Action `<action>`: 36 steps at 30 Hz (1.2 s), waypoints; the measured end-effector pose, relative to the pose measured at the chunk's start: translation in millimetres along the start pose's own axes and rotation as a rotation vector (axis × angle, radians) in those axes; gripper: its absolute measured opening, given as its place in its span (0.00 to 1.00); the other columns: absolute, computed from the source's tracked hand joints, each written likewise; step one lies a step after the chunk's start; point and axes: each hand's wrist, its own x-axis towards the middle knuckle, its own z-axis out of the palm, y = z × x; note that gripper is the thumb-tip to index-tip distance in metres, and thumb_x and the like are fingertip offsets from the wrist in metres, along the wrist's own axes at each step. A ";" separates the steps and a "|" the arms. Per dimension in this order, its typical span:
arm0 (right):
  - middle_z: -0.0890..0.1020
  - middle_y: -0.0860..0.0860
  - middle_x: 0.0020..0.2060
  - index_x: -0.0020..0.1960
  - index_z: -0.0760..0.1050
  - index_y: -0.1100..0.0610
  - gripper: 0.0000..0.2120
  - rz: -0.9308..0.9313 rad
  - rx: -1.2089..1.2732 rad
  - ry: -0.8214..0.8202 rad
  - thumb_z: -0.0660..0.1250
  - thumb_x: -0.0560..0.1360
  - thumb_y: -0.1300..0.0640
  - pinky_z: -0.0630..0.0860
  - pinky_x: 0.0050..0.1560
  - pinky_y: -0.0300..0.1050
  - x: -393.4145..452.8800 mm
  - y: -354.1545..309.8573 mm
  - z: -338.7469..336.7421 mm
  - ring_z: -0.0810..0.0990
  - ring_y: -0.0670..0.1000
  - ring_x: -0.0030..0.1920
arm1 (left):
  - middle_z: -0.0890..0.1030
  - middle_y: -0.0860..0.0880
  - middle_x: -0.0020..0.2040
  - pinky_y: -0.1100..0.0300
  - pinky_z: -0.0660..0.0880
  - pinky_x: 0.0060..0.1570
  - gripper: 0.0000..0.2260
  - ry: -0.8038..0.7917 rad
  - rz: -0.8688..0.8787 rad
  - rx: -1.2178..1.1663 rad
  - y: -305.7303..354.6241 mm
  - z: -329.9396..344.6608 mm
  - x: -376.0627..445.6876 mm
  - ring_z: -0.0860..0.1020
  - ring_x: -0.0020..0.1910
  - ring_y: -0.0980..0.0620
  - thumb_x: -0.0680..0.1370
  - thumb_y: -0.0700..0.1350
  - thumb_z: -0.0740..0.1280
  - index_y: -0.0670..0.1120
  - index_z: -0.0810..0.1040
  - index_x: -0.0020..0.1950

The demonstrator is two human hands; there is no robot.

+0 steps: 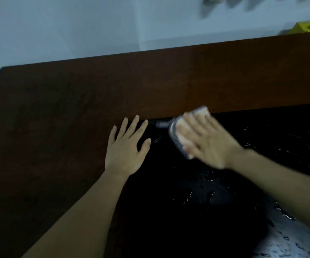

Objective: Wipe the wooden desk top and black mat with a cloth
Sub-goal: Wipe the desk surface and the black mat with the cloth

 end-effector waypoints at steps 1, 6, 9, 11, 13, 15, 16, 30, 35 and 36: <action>0.39 0.55 0.81 0.80 0.33 0.46 0.33 0.085 -0.021 0.016 0.31 0.78 0.36 0.38 0.78 0.57 16.3 19.3 -5.7 0.39 0.61 0.81 | 0.45 0.61 0.82 0.49 0.42 0.79 0.26 -0.002 0.003 -0.001 -1.3 -0.7 0.7 0.41 0.81 0.55 0.83 0.64 0.44 0.64 0.47 0.81; 0.35 0.54 0.81 0.82 0.33 0.45 0.31 0.406 0.159 -0.092 0.37 0.83 0.37 0.35 0.79 0.60 76.7 56.4 -23.7 0.34 0.59 0.80 | 0.45 0.63 0.81 0.50 0.42 0.79 0.24 0.010 0.007 -0.022 -2.6 2.4 -1.4 0.40 0.80 0.57 0.84 0.63 0.46 0.65 0.48 0.81; 0.37 0.57 0.81 0.82 0.36 0.48 0.32 0.402 0.133 -0.058 0.33 0.81 0.38 0.37 0.78 0.62 68.2 21.5 -17.1 0.37 0.62 0.81 | 0.45 0.63 0.81 0.51 0.41 0.79 0.24 0.001 -0.004 -0.028 -1.3 2.0 -1.6 0.40 0.80 0.58 0.84 0.62 0.45 0.65 0.49 0.81; 0.44 0.61 0.82 0.83 0.42 0.51 0.36 0.277 0.097 -0.012 0.33 0.78 0.39 0.42 0.78 0.65 41.3 -10.4 -7.8 0.44 0.65 0.81 | 0.46 0.63 0.81 0.51 0.41 0.79 0.24 -0.007 -0.006 -0.038 -1.3 0.6 -1.2 0.40 0.80 0.58 0.84 0.62 0.45 0.65 0.49 0.80; 0.53 0.62 0.81 0.83 0.52 0.53 0.33 0.131 0.097 0.036 0.40 0.81 0.40 0.50 0.78 0.66 7.7 -35.2 0.9 0.52 0.66 0.80 | 0.46 0.62 0.81 0.51 0.42 0.79 0.24 -0.015 -0.009 -0.042 -1.4 -0.5 -0.2 0.40 0.80 0.58 0.83 0.64 0.43 0.66 0.49 0.80; 0.52 0.59 0.81 0.83 0.53 0.50 0.31 0.015 0.114 0.005 0.41 0.84 0.38 0.49 0.78 0.63 -20.0 -42.8 6.9 0.50 0.63 0.81 | 0.46 0.62 0.81 0.49 0.43 0.79 0.26 -0.004 -0.012 -0.029 0.4 -0.1 0.1 0.41 0.80 0.57 0.82 0.65 0.41 0.65 0.50 0.80; 0.51 0.57 0.82 0.83 0.50 0.48 0.31 -0.021 0.112 -0.019 0.39 0.84 0.36 0.47 0.78 0.61 -27.9 -41.3 9.1 0.48 0.62 0.81 | 0.47 0.61 0.82 0.49 0.43 0.79 0.27 0.004 -0.012 -0.020 1.3 -0.1 -0.5 0.41 0.81 0.57 0.81 0.65 0.41 0.64 0.50 0.81; 0.34 0.56 0.81 0.82 0.34 0.47 0.30 0.427 0.167 -0.038 0.34 0.82 0.39 0.34 0.78 0.61 39.1 -3.2 -13.6 0.33 0.60 0.80 | 0.45 0.61 0.81 0.48 0.43 0.79 0.26 0.005 -0.008 0.006 0.1 1.2 -2.0 0.40 0.81 0.56 0.82 0.65 0.46 0.64 0.48 0.81; 0.47 0.59 0.82 0.83 0.44 0.50 0.31 0.191 0.112 0.020 0.39 0.83 0.39 0.43 0.79 0.61 -30.7 -69.1 8.5 0.46 0.63 0.81 | 0.46 0.61 0.82 0.48 0.44 0.79 0.27 -0.001 -0.008 0.004 1.5 0.1 -2.7 0.42 0.81 0.56 0.82 0.65 0.44 0.64 0.48 0.81; 0.49 0.59 0.82 0.83 0.47 0.50 0.31 0.139 0.109 0.018 0.40 0.84 0.39 0.45 0.78 0.61 -43.0 -72.0 10.5 0.49 0.63 0.81 | 0.46 0.60 0.82 0.48 0.44 0.79 0.27 -0.003 -0.010 0.007 2.0 -0.1 -2.9 0.41 0.81 0.56 0.82 0.65 0.44 0.64 0.48 0.81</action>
